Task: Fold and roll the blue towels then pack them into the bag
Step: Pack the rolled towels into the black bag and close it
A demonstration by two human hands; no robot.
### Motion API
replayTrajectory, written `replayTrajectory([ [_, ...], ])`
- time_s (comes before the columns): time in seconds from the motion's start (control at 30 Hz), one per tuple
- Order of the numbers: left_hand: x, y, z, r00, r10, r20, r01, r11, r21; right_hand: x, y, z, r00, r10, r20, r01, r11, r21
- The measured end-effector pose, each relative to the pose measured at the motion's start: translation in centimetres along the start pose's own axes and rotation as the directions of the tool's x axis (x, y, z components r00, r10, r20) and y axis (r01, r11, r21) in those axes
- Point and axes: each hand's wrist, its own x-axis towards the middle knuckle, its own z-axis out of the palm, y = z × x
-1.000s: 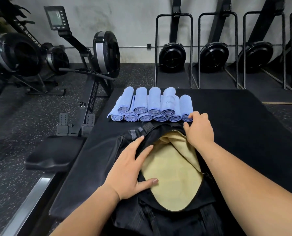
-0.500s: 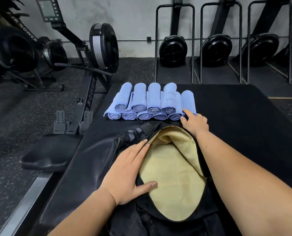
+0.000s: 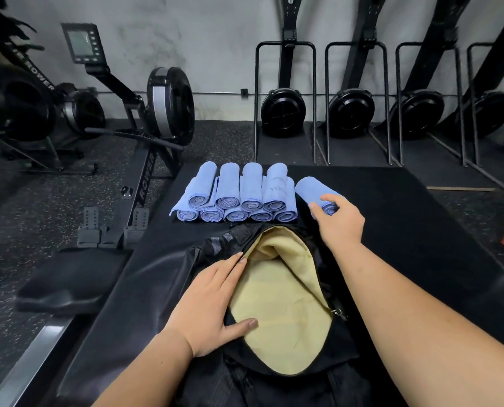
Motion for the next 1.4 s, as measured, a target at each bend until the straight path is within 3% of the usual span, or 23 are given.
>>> replayTrajectory([
  [0.2, 0.0, 1.0, -0.9, 0.999, -0.043, 0.034, 0.039, 0.993, 0.108, -4.1, -2.4, -4.6, 0.993, -0.113, -0.036, 0.115, 0.992, 0.055],
  [0.43, 0.3, 2.2, -4.5, 0.988, -0.144, 0.049, 0.143, 0.989, 0.034, -10.7, -5.0, -8.1, 0.965, -0.253, 0.063, 0.243, 0.961, 0.135],
  [0.67, -0.2, 2.8, -8.8, 0.958, -0.273, 0.09, 0.281, 0.955, -0.096, -16.8, -5.8, -10.5, 0.951, -0.242, 0.195, 0.149, 0.905, 0.398],
  [0.77, -0.7, 3.8, -10.2, 0.938, -0.329, 0.106, 0.344, 0.92, -0.187, -18.5, -5.3, -11.4, 0.935, -0.24, 0.26, 0.116, 0.903, 0.415],
  [0.87, -1.2, 4.3, -10.9, 0.922, -0.364, 0.133, 0.383, 0.906, -0.181, -19.5, -4.5, -11.8, 0.918, -0.256, 0.304, 0.152, 0.933, 0.325],
  [1.1, -2.1, 5.3, -12.0, 0.929, -0.346, 0.134, 0.365, 0.918, -0.156, -20.1, -4.1, -8.4, 0.915, -0.243, 0.322, 0.286, 0.954, -0.092],
  [1.17, -2.4, 5.5, -12.0, 0.934, -0.328, 0.139, 0.345, 0.932, -0.115, -21.0, -3.9, -6.6, 0.87, -0.233, 0.435, 0.341, 0.921, -0.187],
  [1.23, -2.8, 5.5, -12.0, 0.94, -0.305, 0.15, 0.317, 0.947, -0.059, -22.2, -3.5, -4.9, 0.771, -0.146, 0.619, 0.373, 0.892, -0.255],
  [1.3, -3.2, 5.3, -12.1, 0.942, -0.295, 0.159, 0.305, 0.951, -0.041, -23.0, -3.2, -3.8, 0.72, -0.063, 0.692, 0.355, 0.889, -0.289],
  [1.4, -3.4, 5.0, -12.1, 0.943, -0.289, 0.164, 0.299, 0.953, -0.045, -22.6, -3.8, -3.0, 0.774, -0.092, 0.627, 0.343, 0.893, -0.292],
])
